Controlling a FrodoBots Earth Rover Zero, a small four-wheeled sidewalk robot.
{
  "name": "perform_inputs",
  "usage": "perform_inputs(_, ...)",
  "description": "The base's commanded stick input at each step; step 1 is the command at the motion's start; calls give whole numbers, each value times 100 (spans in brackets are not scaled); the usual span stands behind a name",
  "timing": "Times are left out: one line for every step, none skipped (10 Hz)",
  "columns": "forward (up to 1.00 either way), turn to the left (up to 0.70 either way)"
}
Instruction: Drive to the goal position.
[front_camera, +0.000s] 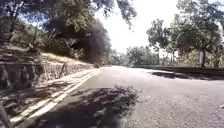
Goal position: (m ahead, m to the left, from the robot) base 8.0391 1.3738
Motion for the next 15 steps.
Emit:
perform_inputs(50, 0)
perform_inputs(50, 0)
perform_inputs(50, 0)
perform_inputs(50, 11)
perform_inputs(50, 37)
perform_inputs(50, 37)
perform_inputs(50, 12)
perform_inputs(50, 0)
perform_inputs(50, 0)
perform_inputs(50, 0)
perform_inputs(50, 0)
perform_inputs(50, 0)
perform_inputs(50, 0)
perform_inputs(50, 0)
perform_inputs(50, 0)
